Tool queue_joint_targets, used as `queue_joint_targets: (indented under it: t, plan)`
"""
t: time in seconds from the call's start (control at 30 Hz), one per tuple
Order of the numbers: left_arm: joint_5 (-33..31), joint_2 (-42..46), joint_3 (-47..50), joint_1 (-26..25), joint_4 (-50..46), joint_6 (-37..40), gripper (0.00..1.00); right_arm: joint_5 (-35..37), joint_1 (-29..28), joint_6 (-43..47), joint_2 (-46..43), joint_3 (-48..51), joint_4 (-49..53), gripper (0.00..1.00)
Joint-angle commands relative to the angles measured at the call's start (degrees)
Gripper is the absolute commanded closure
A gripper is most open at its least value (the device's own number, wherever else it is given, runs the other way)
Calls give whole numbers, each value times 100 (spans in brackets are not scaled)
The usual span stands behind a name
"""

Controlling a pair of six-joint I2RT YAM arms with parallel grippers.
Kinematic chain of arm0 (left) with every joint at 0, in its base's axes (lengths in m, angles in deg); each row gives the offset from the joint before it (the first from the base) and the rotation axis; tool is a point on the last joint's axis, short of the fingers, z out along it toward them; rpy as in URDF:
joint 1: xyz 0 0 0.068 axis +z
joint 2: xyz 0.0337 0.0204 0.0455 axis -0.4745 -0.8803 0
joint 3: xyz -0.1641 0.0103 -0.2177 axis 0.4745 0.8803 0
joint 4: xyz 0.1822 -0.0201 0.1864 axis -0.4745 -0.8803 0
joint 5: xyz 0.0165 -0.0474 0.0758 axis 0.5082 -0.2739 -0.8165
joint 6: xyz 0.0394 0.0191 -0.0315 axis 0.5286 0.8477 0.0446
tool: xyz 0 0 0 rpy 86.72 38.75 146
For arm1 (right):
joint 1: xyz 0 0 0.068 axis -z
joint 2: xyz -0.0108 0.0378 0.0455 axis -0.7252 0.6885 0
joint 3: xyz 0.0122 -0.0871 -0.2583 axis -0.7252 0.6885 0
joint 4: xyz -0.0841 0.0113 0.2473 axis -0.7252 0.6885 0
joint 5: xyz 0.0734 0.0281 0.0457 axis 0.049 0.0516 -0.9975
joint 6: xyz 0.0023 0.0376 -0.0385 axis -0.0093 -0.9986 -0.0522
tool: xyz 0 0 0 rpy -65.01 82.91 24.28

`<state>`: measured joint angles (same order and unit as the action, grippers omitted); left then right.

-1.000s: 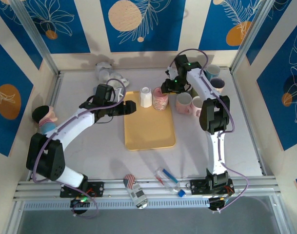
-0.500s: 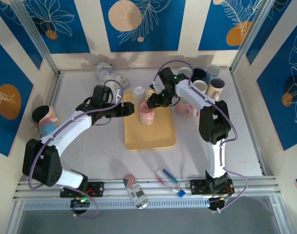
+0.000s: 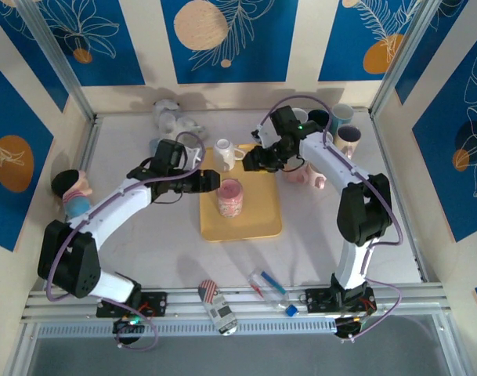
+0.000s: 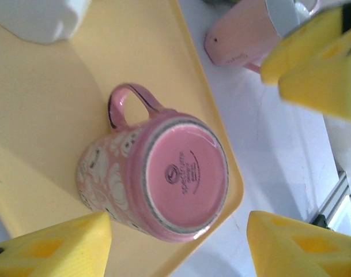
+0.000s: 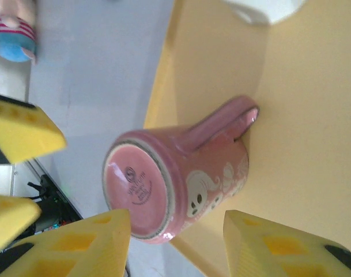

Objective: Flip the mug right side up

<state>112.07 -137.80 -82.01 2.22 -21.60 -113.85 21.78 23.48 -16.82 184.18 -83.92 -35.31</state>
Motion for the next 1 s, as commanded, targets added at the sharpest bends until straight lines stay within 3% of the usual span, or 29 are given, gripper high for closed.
queue_joint_targets:
  t: [0.0,0.2,0.57,0.97]
  plan:
    - [-232,46,201,-125,-356,-335,38,-217,-42,502,314,-339,299,55]
    - [-122,157,637,-258,46,-1203,37,-76,-246,1256,750,-634,182,54]
    - [-190,84,1211,-401,1125,-2191,32,-313,-468,1516,1417,-1275,322,51]
    - [-468,-131,1317,-401,1292,-2209,32,-85,-402,1429,1394,-798,419,52]
